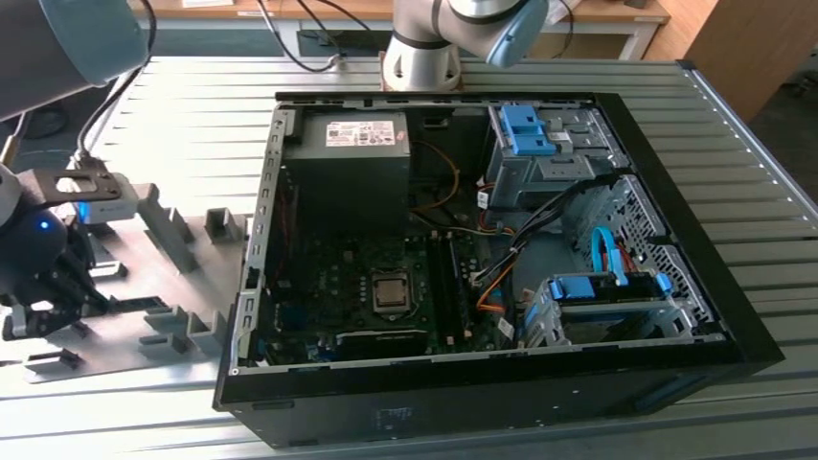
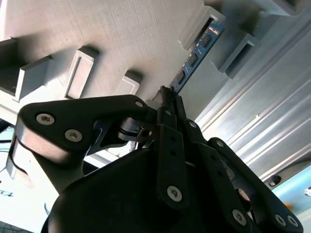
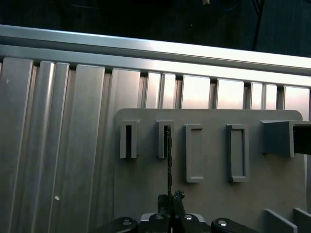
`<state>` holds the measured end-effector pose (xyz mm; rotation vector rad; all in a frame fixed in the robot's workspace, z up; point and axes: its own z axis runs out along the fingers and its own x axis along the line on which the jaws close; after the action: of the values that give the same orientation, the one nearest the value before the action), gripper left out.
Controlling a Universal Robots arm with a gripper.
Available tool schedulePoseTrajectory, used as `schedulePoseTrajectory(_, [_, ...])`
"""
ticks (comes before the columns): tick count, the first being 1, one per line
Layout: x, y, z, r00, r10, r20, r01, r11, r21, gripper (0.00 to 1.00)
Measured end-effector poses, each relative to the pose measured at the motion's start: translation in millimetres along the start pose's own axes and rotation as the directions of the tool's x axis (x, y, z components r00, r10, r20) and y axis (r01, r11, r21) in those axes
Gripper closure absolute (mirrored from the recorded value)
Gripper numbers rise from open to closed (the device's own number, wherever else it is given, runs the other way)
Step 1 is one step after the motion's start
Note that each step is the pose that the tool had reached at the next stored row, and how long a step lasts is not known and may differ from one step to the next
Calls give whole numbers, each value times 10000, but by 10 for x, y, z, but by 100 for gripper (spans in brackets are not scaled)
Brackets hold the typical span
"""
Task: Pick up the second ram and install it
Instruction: 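Pick up the second ram and move it above second insertion slot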
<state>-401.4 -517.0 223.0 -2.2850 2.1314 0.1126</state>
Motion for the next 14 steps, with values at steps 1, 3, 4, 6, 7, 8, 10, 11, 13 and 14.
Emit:
schedulePoseTrajectory(1, [-1, 1, -19, 10000, 0, 0, 0, 10000, 0, 86])
schedulePoseTrajectory(3, [-3, 2, -53, 10000, 0, -1, 0, 10000, 0, 86])
schedulePoseTrajectory(4, [-4, 3, -68, 10000, 0, 0, 0, 10000, 0, 86])
schedulePoseTrajectory(6, [-6, 4, -100, 10000, 0, -1, 0, 10000, -1, 86])
schedulePoseTrajectory(7, [-7, 4, -116, 10000, -1, 0, 1, 10000, 0, 86])
schedulePoseTrajectory(8, [-8, 5, -132, 10000, 0, 0, 0, 10000, 0, 86])
schedulePoseTrajectory(10, [-10, 6, -163, 10000, -1, 0, 1, 10000, 0, 86])
schedulePoseTrajectory(11, [-11, 7, -177, 10000, 0, 0, 0, 10000, 0, 86])
schedulePoseTrajectory(13, [-13, 8, -206, 10000, 0, -1, 0, 10000, 0, 86])
schedulePoseTrajectory(14, [-14, 8, -221, 10000, 0, 0, 0, 10000, 0, 86])
